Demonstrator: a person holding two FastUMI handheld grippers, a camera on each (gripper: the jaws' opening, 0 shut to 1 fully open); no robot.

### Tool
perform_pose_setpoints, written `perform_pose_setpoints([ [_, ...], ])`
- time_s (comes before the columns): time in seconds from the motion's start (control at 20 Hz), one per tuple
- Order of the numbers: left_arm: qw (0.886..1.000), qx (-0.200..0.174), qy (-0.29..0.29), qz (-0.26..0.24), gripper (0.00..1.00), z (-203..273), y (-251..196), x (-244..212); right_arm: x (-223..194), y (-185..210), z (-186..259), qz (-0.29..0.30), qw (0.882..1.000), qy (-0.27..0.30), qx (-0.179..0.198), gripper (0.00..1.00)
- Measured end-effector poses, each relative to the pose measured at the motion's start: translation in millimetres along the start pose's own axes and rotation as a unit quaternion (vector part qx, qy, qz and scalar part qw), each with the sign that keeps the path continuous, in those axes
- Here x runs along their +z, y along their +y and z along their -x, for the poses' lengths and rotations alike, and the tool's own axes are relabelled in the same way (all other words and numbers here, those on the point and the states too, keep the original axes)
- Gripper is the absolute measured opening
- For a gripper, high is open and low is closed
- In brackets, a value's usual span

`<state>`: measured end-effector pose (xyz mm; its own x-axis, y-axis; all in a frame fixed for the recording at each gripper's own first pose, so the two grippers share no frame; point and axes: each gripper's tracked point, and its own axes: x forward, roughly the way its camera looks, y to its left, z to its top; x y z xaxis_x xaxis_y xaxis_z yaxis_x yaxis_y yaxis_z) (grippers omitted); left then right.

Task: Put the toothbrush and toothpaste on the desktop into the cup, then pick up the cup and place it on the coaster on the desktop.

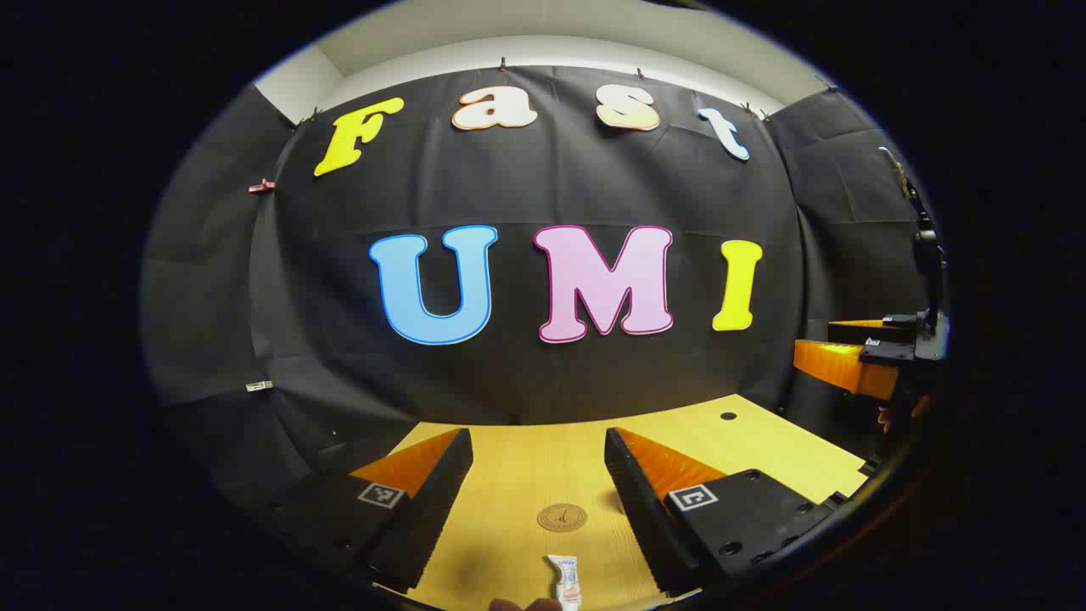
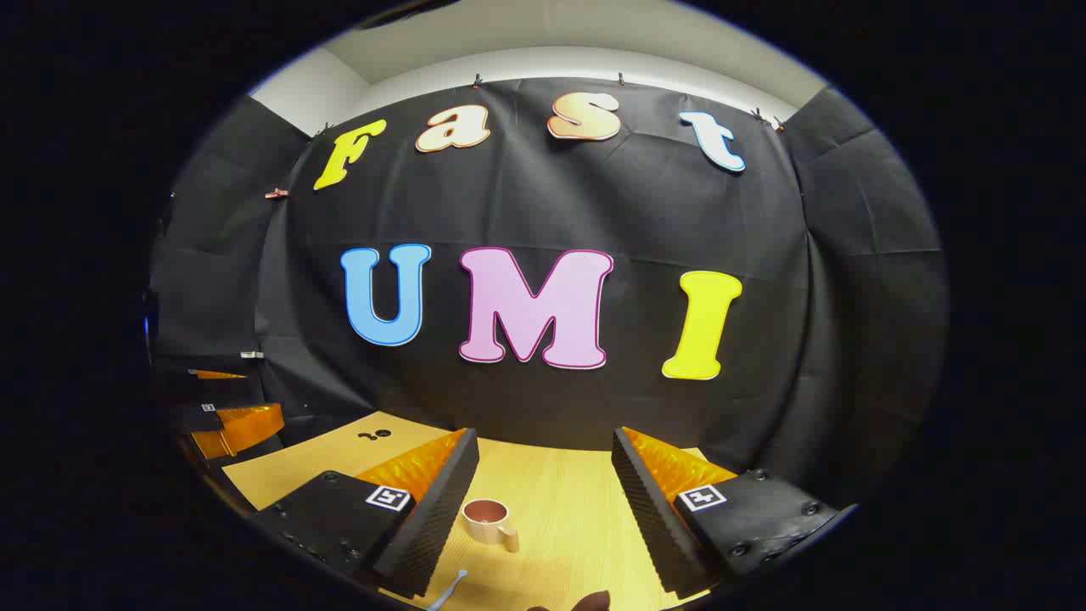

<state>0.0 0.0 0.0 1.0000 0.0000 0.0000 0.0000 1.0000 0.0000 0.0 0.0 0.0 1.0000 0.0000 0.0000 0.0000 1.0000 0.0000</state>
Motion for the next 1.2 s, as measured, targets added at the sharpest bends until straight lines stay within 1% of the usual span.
perform_pose_setpoints([
  [0.25, 1.0, -0.004, 0.005, -0.01, 0.97, -3, -7, -4, -7, -6, -4, -0.01, 1.0, 0.008, -0.004, 0.97],
  [0.45, 1.0, -0.007, 0.011, -0.014, 1.0, -4, -12, -9, -13, -8, -3, -0.006, 1.0, 0.018, -0.003, 0.97],
  [0.75, 0.999, -0.016, 0.023, -0.024, 1.0, -4, -21, -20, -18, -9, 1, -0.006, 1.0, 0.024, -0.005, 0.97],
  [0.85, 0.999, -0.018, 0.035, -0.026, 1.0, -5, -25, -30, -21, -8, 3, -0.008, 1.0, 0.03, -0.006, 0.97],
  [0.95, 0.998, -0.017, 0.052, -0.033, 1.0, -7, -28, -49, -25, -10, 5, -0.008, 0.999, 0.034, -0.008, 0.97],
  [1.05, 0.997, -0.025, 0.068, -0.037, 1.0, -7, -35, -70, -29, -12, 9, -0.007, 0.999, 0.041, -0.009, 0.97],
  [1.2, 0.993, -0.032, 0.104, -0.051, 1.0, -10, -44, -117, -38, -17, 16, -0.003, 0.998, 0.056, -0.013, 0.97],
])
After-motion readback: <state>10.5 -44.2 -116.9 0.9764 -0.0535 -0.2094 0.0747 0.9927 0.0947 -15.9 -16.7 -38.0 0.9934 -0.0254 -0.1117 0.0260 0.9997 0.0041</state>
